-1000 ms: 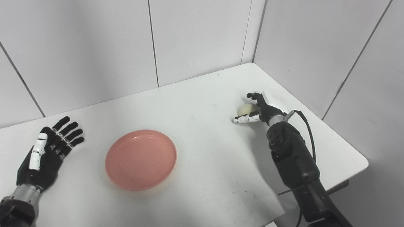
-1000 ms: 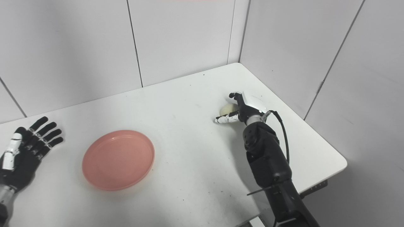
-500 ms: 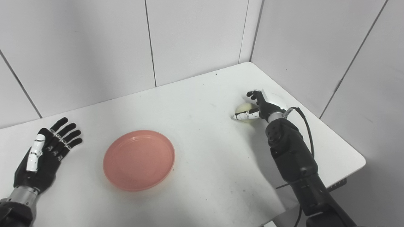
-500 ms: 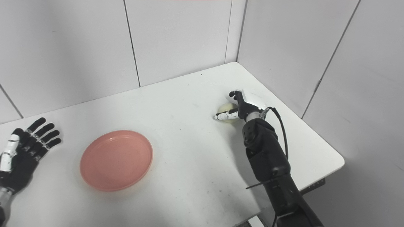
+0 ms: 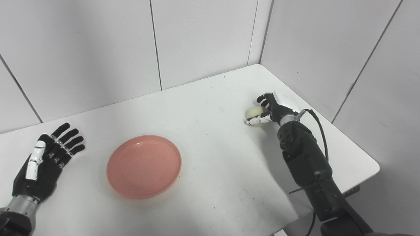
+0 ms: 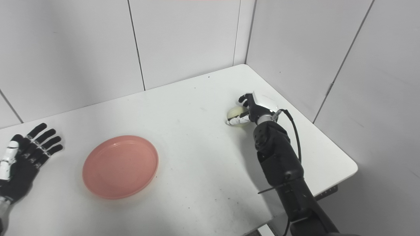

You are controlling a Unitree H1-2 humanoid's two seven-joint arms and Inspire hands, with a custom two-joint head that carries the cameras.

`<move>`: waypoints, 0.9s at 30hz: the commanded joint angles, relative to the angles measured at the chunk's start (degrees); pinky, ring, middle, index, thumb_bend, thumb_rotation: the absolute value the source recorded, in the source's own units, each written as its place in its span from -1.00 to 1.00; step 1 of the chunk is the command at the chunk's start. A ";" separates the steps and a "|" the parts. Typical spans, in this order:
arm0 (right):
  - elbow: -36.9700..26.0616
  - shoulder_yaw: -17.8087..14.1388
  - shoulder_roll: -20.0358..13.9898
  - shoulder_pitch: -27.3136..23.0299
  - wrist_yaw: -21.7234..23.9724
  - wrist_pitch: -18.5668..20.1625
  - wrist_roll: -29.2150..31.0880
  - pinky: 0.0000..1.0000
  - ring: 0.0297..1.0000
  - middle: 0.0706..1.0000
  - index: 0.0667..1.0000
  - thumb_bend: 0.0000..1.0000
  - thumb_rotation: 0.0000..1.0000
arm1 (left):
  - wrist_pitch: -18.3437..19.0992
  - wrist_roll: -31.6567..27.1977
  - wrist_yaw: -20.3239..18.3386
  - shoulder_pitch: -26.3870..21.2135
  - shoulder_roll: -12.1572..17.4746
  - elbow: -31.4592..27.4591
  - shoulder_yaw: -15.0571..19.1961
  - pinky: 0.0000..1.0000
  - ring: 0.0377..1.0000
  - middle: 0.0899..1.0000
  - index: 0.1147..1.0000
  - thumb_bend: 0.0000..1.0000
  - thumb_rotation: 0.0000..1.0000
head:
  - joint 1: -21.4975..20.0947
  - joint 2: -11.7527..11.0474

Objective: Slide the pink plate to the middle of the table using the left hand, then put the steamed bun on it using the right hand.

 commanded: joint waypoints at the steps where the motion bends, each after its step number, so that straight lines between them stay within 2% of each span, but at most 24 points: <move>1: -0.53 0.29 -1.15 -1.08 1.12 -0.14 1.28 -0.25 -0.24 -0.12 0.07 0.06 -0.99 | 3.92 0.83 0.36 7.97 1.32 3.88 -0.15 0.56 0.58 0.61 0.59 0.03 0.61 | 0.03 0.08; 5: -0.62 0.15 -0.99 -1.03 1.73 -0.14 1.47 -0.31 -0.30 -0.12 0.06 0.02 -1.00 | 4.27 0.74 0.41 8.04 1.41 3.52 -0.36 0.56 0.58 0.60 0.59 0.03 0.60 | -0.07 0.32; 16: -0.47 -1.71 0.18 -1.58 5.09 -0.14 -1.14 -0.31 -0.29 -0.09 0.04 0.02 -1.00 | 4.70 0.75 0.16 8.22 1.65 2.75 -0.97 0.57 0.59 0.62 0.60 0.02 0.62 | 0.00 0.52; 22: -2.40 -1.71 0.38 -1.32 2.98 -0.14 -1.26 -0.31 -0.30 -0.11 0.07 0.01 -1.00 | 4.70 0.73 0.13 8.20 1.55 2.72 -1.32 0.57 0.60 0.62 0.60 0.03 0.61 | 0.77 0.23; 27: -6.42 -1.50 0.58 -1.07 3.33 -0.14 -1.81 -0.30 -0.30 -0.10 0.07 0.01 -1.00 | 4.39 0.76 0.37 8.28 1.29 2.57 -1.59 0.56 0.59 0.61 0.59 0.04 0.60 | 1.13 0.02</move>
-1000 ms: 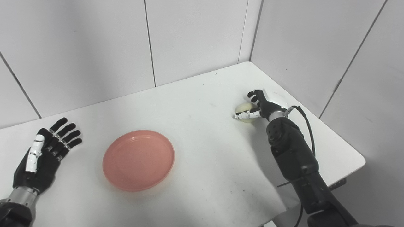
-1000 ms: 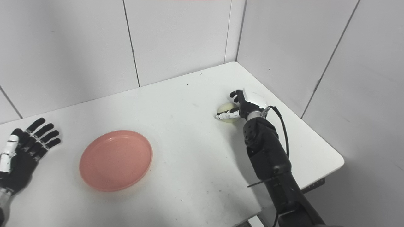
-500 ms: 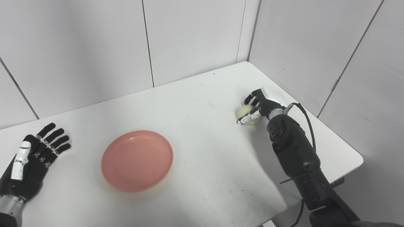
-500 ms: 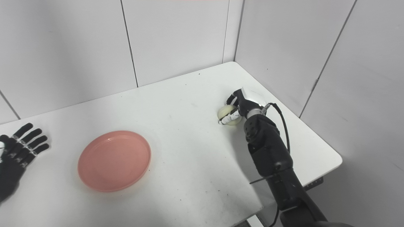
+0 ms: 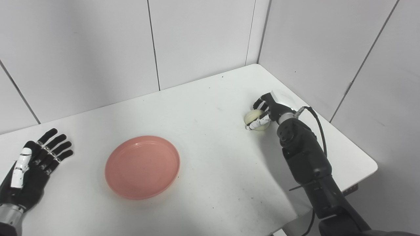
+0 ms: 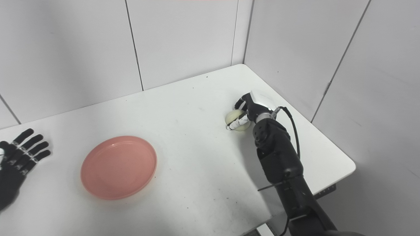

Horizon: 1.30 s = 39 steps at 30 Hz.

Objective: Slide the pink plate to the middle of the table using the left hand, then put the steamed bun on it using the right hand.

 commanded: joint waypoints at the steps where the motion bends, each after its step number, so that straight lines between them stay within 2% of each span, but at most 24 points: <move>1: -4.49 -0.24 -0.63 -1.51 -0.95 -0.19 -0.22 -0.30 -0.30 -0.10 0.07 0.01 -1.00 | 4.10 1.71 0.82 7.12 -0.35 3.75 -0.97 0.56 0.59 0.61 0.59 0.04 0.60 | 0.38 -0.03; 8: -13.44 -0.12 1.45 -0.98 -0.20 -0.19 -1.47 -0.33 -0.32 -0.12 0.08 0.01 -1.00 | 4.35 1.81 1.61 7.81 -0.98 2.29 -1.52 0.56 0.58 0.61 0.59 0.05 0.60 | 1.85 -0.38; 11: -16.87 1.34 1.86 -0.89 1.04 -0.19 -3.33 -0.14 -0.29 -0.10 0.05 0.02 -1.00 | 4.27 2.18 2.34 8.33 -1.37 1.21 -2.09 0.57 0.60 0.62 0.60 0.06 0.61 | 2.59 -0.56; 14: -19.09 2.77 2.99 -1.25 2.56 -0.19 -4.32 -0.24 -0.29 -0.09 0.06 0.01 -1.00 | 4.81 2.51 3.27 9.10 -2.08 -0.84 -2.88 0.58 0.61 0.63 0.61 0.06 0.63 | 4.66 -1.07; 20: -21.63 7.73 2.90 -1.94 3.79 -0.53 -2.51 -0.27 -0.27 -0.12 0.07 0.01 -1.00 | 6.15 3.11 5.39 10.63 -3.79 -4.96 -4.13 0.63 0.64 0.67 0.65 0.05 0.66 | 9.24 -1.63; 23: -23.42 11.67 3.66 -2.88 4.90 -0.82 -3.71 -0.24 -0.25 -0.12 0.04 0.02 -1.00 | 7.93 4.07 7.93 12.19 -5.32 -9.32 -5.24 0.67 0.68 0.71 0.68 0.04 0.71 | 13.21 -1.84; 25: -24.34 13.61 4.24 -3.73 5.95 -0.45 -4.05 -0.23 -0.25 -0.12 0.04 0.02 -1.00 | 9.00 4.51 9.23 13.08 -6.20 -11.86 -5.86 0.69 0.70 0.72 0.69 0.03 0.75 | 14.44 -1.82; 26: -24.53 14.15 4.26 -4.03 6.20 -0.37 -3.94 -0.23 -0.25 -0.11 0.04 0.02 -1.00 | 9.46 4.67 9.83 13.44 -6.66 -12.93 -6.23 0.70 0.71 0.72 0.69 0.02 0.77 | 16.58 -1.72; 29: -24.05 15.97 4.38 -5.30 5.48 -1.79 -2.37 -0.22 -0.25 -0.13 0.04 0.02 -1.00 | 11.16 5.00 11.69 14.29 -7.96 -15.79 -7.00 0.74 0.73 0.75 0.71 -0.02 0.85 | 18.82 -1.56; 30: -23.69 16.98 4.62 -6.06 5.52 -1.92 -2.62 -0.22 -0.25 -0.13 0.04 0.02 -1.00 | 11.79 5.27 12.44 14.55 -8.48 -16.90 -7.32 0.75 0.74 0.75 0.72 -0.03 0.86 | 20.76 -1.42; 33: -23.04 19.57 5.42 -7.87 5.92 -1.97 -3.11 -0.36 -0.31 -0.14 0.07 0.01 -1.00 | 13.10 6.09 14.16 15.07 -9.64 -19.39 -8.37 0.79 0.76 0.77 0.74 -0.07 0.98 | 23.79 -1.16; 35: -22.70 20.75 5.79 -8.82 6.18 -2.33 -1.92 -0.37 -0.32 -0.14 0.07 0.01 -1.00 | 13.61 6.72 15.31 15.19 -10.39 -20.57 -9.25 0.79 0.76 0.77 0.75 -0.08 0.99 | 26.72 -0.90; 39: -21.90 23.32 6.62 -10.57 6.61 -3.96 0.11 -0.31 -0.29 -0.11 0.07 0.01 -1.00 | 14.18 8.05 17.33 15.01 -11.56 -21.73 -10.72 0.84 0.80 0.80 0.79 -0.09 1.00 | 29.91 -0.56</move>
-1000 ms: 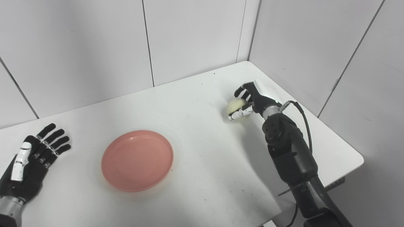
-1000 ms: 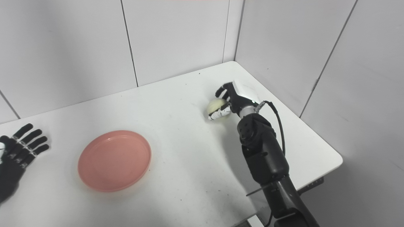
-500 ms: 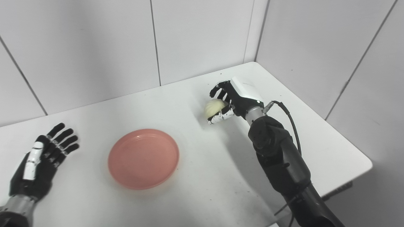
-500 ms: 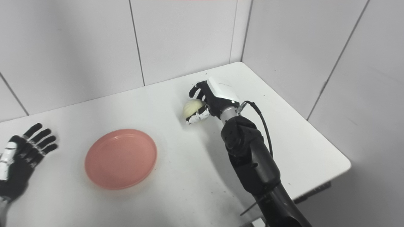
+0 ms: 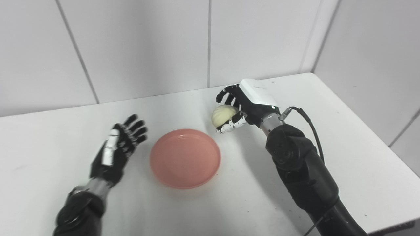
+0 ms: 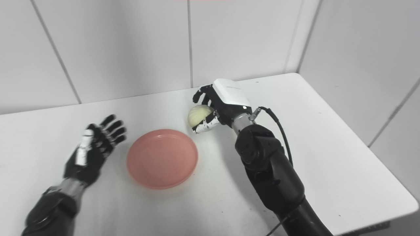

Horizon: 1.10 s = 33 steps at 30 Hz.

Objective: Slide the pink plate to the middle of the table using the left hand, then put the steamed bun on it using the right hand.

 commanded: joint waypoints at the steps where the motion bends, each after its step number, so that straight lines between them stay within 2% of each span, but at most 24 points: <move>1: -0.94 0.91 0.21 -3.39 -0.42 -2.84 0.68 -0.31 -0.29 -0.11 0.07 0.01 -1.00 | 6.53 2.49 2.04 4.02 -0.79 2.98 -1.55 0.84 0.80 0.80 0.79 -0.10 1.00 | 0.05 0.06; 5: -0.38 2.46 0.68 -4.17 -1.03 -4.07 1.95 -0.34 -0.32 -0.13 0.07 0.01 -1.00 | 6.16 3.28 3.35 3.52 -1.71 3.45 -2.11 0.85 0.79 0.78 0.76 -0.09 1.00 | 3.27 0.45; 11: 0.08 5.60 1.89 -5.11 -0.06 -4.65 2.47 -0.35 -0.32 -0.14 0.07 0.01 -1.00 | 6.65 4.04 5.05 3.19 -3.05 2.86 -2.77 0.83 0.78 0.77 0.75 -0.14 1.00 | 5.55 0.75; 17: 3.21 7.44 3.25 -5.43 -0.56 -5.61 3.11 -0.28 -0.31 -0.12 0.06 0.01 -1.00 | 6.76 4.35 5.71 3.09 -3.63 2.57 -2.94 0.81 0.79 0.78 0.76 -0.14 1.00 | 6.15 1.29; 29: 9.00 9.67 3.78 -4.74 -2.74 -8.36 3.78 -0.33 -0.33 -0.13 0.06 0.01 -1.00 | 7.94 4.43 5.80 3.47 -3.38 0.85 -3.05 0.85 0.78 0.77 0.74 -0.17 1.00 | 5.79 2.21; 33: 9.72 10.19 4.17 -3.81 -3.37 -7.85 3.08 -0.32 -0.33 -0.13 0.06 0.01 -1.00 | 8.32 4.70 5.71 3.68 -3.02 0.35 -3.27 0.88 0.78 0.77 0.75 -0.15 1.00 | 5.64 2.40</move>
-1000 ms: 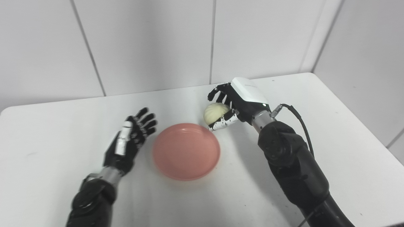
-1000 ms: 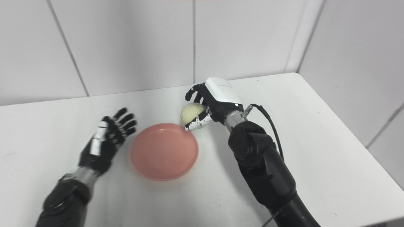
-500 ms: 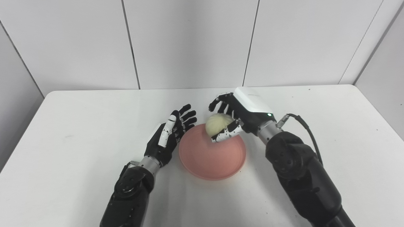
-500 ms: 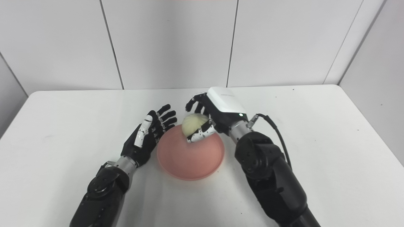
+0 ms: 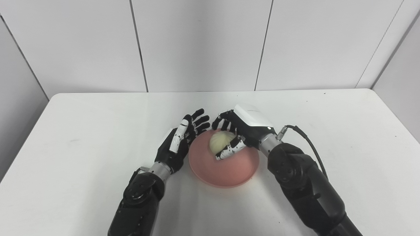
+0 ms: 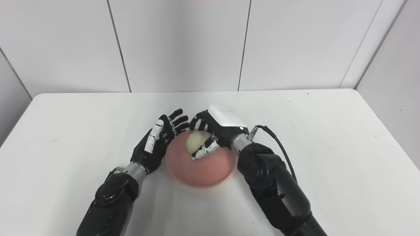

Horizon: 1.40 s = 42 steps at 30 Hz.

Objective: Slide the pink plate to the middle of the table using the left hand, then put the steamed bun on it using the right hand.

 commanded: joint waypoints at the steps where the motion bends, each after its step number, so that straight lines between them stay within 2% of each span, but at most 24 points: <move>1: -0.23 0.03 0.34 -1.25 -1.92 -1.71 -0.75 -0.33 -0.33 -0.13 0.06 0.01 -1.00 | 6.78 1.71 1.05 3.64 0.69 2.16 -0.72 0.88 0.78 0.77 0.75 -0.14 1.00 | -0.01 0.14; 6: 1.04 0.45 0.74 -0.65 -3.37 -2.08 -0.82 -0.37 -0.34 -0.13 0.06 0.01 -1.00 | 7.51 1.66 1.08 3.82 0.86 1.60 -0.73 0.90 0.79 0.78 0.75 -0.13 1.00 | -0.20 0.23; 11: 2.58 0.86 1.07 -0.17 -4.42 -2.49 -0.56 -0.27 -0.30 -0.10 0.05 0.01 -1.00 | 7.53 1.63 1.10 3.81 0.89 1.66 -0.66 0.88 0.78 0.77 0.75 -0.13 1.00 | -0.26 0.41; 17: 3.64 1.72 0.76 0.02 -4.26 -2.73 -0.50 -0.25 -0.30 -0.12 0.05 0.01 -1.00 | 7.48 1.78 1.27 3.75 0.73 1.51 -0.76 0.86 0.79 0.77 0.75 -0.14 1.00 | -0.14 0.57; 25: 3.00 4.04 -0.71 -0.20 -2.97 -2.54 -2.72 -0.35 -0.32 -0.14 0.08 0.01 -1.00 | 7.52 1.63 1.52 3.44 0.37 1.90 -0.64 0.87 0.79 0.77 0.75 -0.13 1.00 | 0.06 0.73; 26: 2.66 4.27 -0.95 -0.23 -2.78 -2.59 -3.02 -0.26 -0.29 -0.12 0.08 0.01 -1.00 | 7.50 1.53 1.49 3.41 0.32 1.96 -0.58 0.87 0.78 0.77 0.75 -0.14 1.00 | 0.06 0.73; 28: 1.42 4.80 -1.66 -0.33 -1.96 -2.57 -3.79 -0.09 0.00 0.11 -0.04 0.02 -0.79 | 7.71 1.47 1.43 3.40 0.26 1.77 -0.59 0.88 0.79 0.78 0.76 -0.14 1.00 | 0.12 0.74; 29: 0.05 4.87 -1.90 -0.30 -0.59 -1.40 -4.08 -0.08 0.02 0.12 -0.05 0.02 -0.77 | 7.83 1.47 1.44 3.37 0.25 1.75 -0.59 0.88 0.79 0.78 0.76 -0.14 1.00 | 0.12 0.73; 30: -0.92 4.87 -2.03 -0.27 0.44 -0.53 -4.29 -0.03 0.15 0.28 0.29 0.22 -0.48 | 7.91 1.47 1.44 3.35 0.24 1.76 -0.58 0.90 0.81 0.79 0.78 -0.14 1.00 | 0.12 0.73; 31: -2.60 4.79 -2.07 -0.29 2.60 1.29 -4.80 -0.01 0.20 0.33 0.41 0.28 -0.38 | 7.78 1.28 1.32 3.33 0.20 1.82 -0.48 0.90 0.81 0.80 0.78 -0.14 1.00 | 0.11 0.72; 32: -3.78 4.68 -2.07 -0.31 4.20 2.53 -5.24 0.06 0.34 0.49 0.55 0.37 -0.12 | 7.68 1.15 1.23 3.32 0.16 1.87 -0.41 0.88 0.81 0.80 0.78 -0.15 1.00 | 0.11 0.72; 33: -5.37 4.52 -2.02 -0.34 5.99 3.88 -5.79 0.08 0.38 0.54 0.60 0.39 -0.03 | 7.65 0.94 1.26 3.34 0.05 1.82 -0.25 0.87 0.81 0.80 0.77 -0.16 1.00 | 0.13 0.69; 35: -7.96 4.22 -2.00 -0.28 8.41 5.39 -6.74 0.13 0.50 0.67 0.71 0.46 0.36 | 7.49 0.87 1.45 3.38 -0.13 1.81 -0.03 0.80 0.78 0.77 0.75 -0.17 1.00 | 0.13 0.69; 39: -12.22 3.53 -1.87 -0.03 11.80 6.67 -8.87 0.15 0.55 0.73 0.77 0.50 0.61 | 7.26 1.33 1.77 3.31 -0.21 2.06 -0.01 0.81 0.76 0.76 0.74 -0.17 1.00 | 0.07 0.59; 42: -15.78 2.02 -1.19 0.15 14.58 7.18 -10.61 0.17 0.59 0.77 0.81 0.54 0.69 | 7.31 1.25 1.64 3.33 -0.19 2.12 0.00 0.84 0.77 0.75 0.74 -0.17 1.00 | 0.07 0.59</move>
